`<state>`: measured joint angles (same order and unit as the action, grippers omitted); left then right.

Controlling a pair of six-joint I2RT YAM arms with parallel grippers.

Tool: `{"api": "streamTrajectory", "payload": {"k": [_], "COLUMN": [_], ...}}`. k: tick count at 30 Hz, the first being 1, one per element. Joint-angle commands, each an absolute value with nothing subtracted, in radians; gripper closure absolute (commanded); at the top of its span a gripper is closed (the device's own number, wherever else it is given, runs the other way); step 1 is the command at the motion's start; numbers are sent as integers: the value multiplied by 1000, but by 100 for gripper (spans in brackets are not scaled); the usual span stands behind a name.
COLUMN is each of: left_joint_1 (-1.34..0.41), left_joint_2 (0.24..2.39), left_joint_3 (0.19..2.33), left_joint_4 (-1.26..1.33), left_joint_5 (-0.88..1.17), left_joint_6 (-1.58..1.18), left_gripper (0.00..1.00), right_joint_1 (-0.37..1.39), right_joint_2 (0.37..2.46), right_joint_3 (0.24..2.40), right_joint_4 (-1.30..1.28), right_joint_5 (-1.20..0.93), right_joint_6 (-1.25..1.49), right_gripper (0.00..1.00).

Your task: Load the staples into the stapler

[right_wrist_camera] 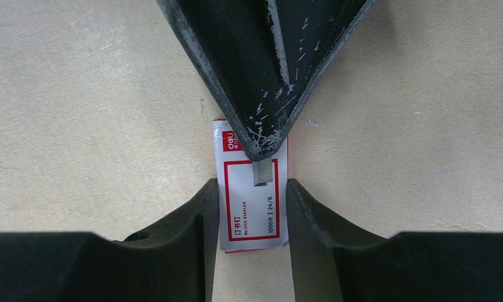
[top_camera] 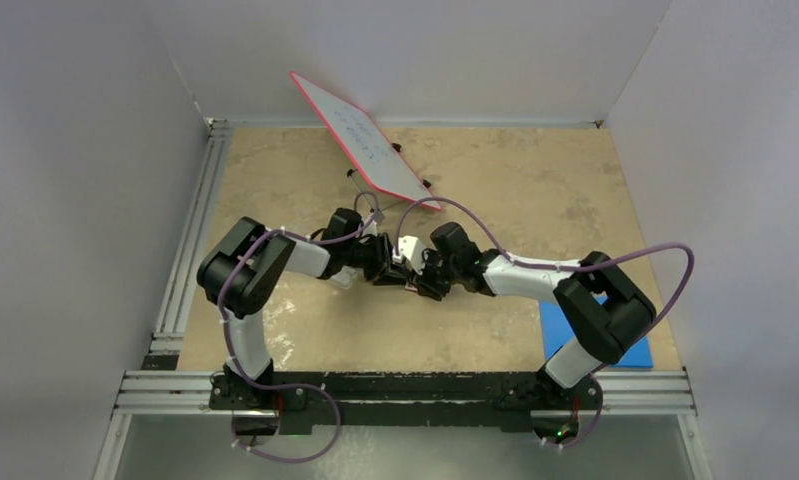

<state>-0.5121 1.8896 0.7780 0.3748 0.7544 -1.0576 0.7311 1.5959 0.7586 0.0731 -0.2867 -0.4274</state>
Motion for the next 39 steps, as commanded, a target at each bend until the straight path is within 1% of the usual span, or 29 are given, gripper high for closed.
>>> {"api": "streamTrajectory", "payload": {"k": [1,17,29,39], "left_joint_1": [-531,-530,-530,-529], "left_joint_2": [1904,1906,1891,1830], "left_joint_3": [774,769,754,756], "left_joint_4": [483,478,492,410], "left_joint_5": [807,817,852,817], "left_joint_6": [-1087,-1105,-1139,-1101], "left_gripper": [72,72,72,72], "right_joint_1": [762,787,788,788], "right_joint_2": [1595,1618,1619,1605], "right_joint_3": [766,795,805,793], "right_joint_4": [144,217,247,252], "right_joint_5": [-335,-228,-208,-199], "right_joint_6": [-403,-370,-355,-359], "right_gripper": [60,57,56,49]}}
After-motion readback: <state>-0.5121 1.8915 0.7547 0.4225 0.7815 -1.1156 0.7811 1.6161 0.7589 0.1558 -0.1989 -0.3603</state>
